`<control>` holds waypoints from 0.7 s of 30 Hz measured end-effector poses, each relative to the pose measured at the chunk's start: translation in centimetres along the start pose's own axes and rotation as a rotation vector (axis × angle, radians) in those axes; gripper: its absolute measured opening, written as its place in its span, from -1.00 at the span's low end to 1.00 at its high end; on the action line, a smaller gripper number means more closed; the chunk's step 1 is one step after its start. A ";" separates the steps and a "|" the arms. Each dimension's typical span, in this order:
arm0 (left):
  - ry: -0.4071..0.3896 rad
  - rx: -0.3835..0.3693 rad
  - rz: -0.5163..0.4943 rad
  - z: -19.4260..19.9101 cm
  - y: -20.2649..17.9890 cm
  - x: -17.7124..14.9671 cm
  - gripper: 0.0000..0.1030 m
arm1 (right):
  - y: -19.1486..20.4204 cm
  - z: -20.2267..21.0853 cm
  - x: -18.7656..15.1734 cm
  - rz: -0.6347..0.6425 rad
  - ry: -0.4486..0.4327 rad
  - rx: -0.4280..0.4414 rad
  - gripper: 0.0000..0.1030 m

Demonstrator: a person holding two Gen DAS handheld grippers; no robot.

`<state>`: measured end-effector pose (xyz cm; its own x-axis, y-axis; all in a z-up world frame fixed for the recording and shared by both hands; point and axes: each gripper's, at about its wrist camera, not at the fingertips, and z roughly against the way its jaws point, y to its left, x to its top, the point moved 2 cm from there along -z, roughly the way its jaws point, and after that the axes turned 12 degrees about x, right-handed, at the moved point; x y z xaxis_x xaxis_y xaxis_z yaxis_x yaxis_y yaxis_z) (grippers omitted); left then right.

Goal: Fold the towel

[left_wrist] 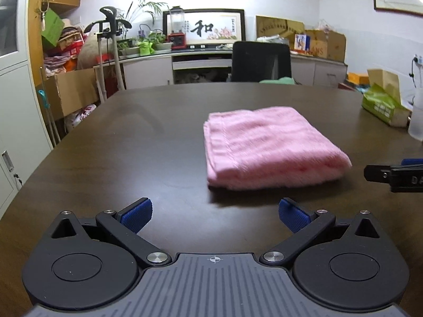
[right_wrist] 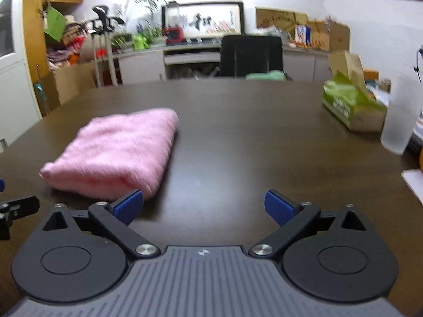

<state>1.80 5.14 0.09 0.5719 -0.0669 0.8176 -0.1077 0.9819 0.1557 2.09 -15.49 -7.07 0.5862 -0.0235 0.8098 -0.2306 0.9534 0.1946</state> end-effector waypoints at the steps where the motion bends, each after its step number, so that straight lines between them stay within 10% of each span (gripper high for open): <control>1: 0.005 0.000 -0.001 0.0 -0.2 -0.1 1.00 | -0.1 -0.2 -0.3 -0.004 0.011 -0.006 0.93; 21: 0.098 0.006 0.035 -1.0 -1.2 -0.6 1.00 | 0.1 -0.7 -0.9 0.005 0.096 -0.057 0.99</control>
<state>2.42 4.16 -1.13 0.6445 -0.0149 0.7645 -0.1335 0.9823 0.1317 2.08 -15.15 -8.16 0.6573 0.0072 0.7536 -0.1906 0.9690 0.1570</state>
